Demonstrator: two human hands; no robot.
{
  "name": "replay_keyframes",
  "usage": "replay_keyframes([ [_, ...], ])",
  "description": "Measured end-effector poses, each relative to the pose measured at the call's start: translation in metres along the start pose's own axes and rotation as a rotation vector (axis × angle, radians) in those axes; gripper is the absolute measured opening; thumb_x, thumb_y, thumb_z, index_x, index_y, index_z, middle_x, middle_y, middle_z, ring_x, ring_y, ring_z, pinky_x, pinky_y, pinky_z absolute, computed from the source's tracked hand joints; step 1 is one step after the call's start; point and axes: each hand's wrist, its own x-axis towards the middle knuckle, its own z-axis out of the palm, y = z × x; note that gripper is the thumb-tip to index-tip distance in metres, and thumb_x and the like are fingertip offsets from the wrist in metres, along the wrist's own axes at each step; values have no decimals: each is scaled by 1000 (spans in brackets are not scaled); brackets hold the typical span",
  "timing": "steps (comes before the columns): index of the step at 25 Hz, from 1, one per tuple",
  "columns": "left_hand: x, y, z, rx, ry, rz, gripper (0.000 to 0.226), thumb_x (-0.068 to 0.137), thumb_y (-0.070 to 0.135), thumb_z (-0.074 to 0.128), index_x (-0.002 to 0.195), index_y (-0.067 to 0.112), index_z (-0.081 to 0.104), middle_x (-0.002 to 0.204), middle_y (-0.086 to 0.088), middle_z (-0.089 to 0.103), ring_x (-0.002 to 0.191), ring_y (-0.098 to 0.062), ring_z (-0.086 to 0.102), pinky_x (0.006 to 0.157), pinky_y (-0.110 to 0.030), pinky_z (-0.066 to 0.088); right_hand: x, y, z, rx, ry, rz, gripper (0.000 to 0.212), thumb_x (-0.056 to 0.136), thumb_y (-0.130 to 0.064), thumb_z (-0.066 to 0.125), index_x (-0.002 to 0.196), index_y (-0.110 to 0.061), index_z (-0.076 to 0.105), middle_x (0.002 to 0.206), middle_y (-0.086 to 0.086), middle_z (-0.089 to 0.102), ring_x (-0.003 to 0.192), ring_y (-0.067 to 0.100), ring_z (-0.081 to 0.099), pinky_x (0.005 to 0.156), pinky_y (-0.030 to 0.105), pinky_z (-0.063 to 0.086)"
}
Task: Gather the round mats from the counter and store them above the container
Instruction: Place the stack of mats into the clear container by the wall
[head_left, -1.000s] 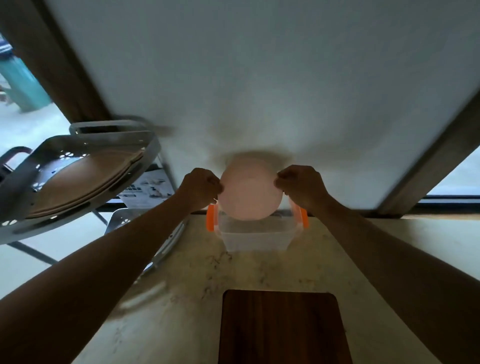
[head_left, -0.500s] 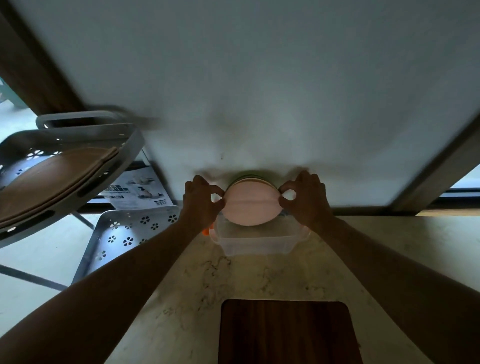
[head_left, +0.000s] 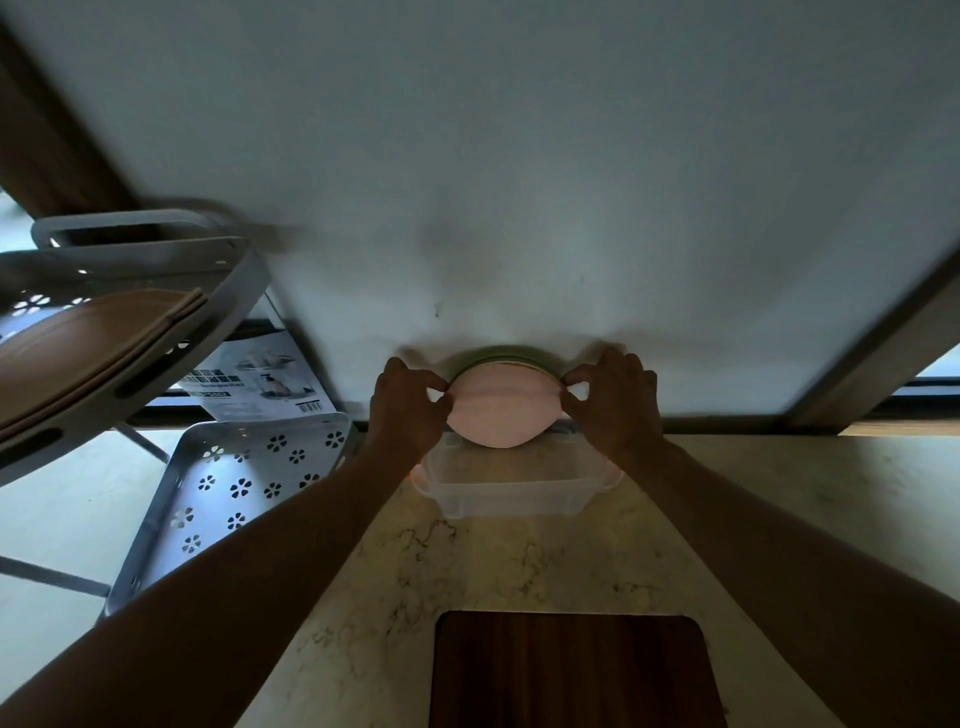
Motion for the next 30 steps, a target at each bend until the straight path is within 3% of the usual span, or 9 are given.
replay_keyframes([
  [6, -3, 1, 1, -22, 61, 13, 18, 83, 27, 74, 98, 17, 73, 103, -9, 51, 94, -24, 55, 84, -36, 50, 0, -1, 0, -59, 62, 9, 23, 88, -40, 66, 101, -24, 75, 104, 8, 66, 104, 28, 55, 85, 39, 36],
  [11, -3, 1, 1, -62, 79, 15, 20, 85, 22, 72, 102, 13, 71, 102, -6, 47, 88, -15, 49, 78, -26, 39, 0, -2, -3, -25, 55, 4, 22, 87, -38, 67, 100, -22, 74, 100, 6, 66, 102, 26, 56, 85, 38, 36],
  [15, -8, -2, -4, -70, 99, 35, 19, 86, 23, 69, 102, 12, 68, 103, -10, 53, 87, -19, 55, 76, -27, 39, -5, -7, -9, -11, 49, -23, 29, 83, -35, 71, 109, -21, 69, 109, 8, 64, 105, 28, 55, 87, 39, 39],
  [21, -21, -1, -30, -40, 120, 57, 18, 90, 24, 61, 104, 14, 67, 104, -7, 62, 70, -7, 53, 70, -24, 38, -25, -26, -32, 37, -6, -106, 50, 85, -35, 71, 128, -14, 57, 124, 14, 55, 113, 32, 51, 94, 43, 38],
  [26, -45, 11, -80, -46, 103, 39, 25, 89, 22, 59, 112, 14, 65, 109, -9, 72, 87, -20, 69, 83, -38, 56, -48, -64, -67, 97, -74, -167, 41, 90, -39, 61, 125, -15, 59, 119, 11, 56, 112, 29, 53, 95, 41, 40],
  [30, -80, 25, -124, -57, 131, 57, 28, 89, 19, 61, 117, 11, 63, 110, -11, 73, 95, -24, 69, 87, -44, 56, -69, -105, -95, 162, -49, -214, 34, 93, -36, 57, 119, -15, 64, 114, 10, 62, 105, 26, 60, 92, 37, 48],
])
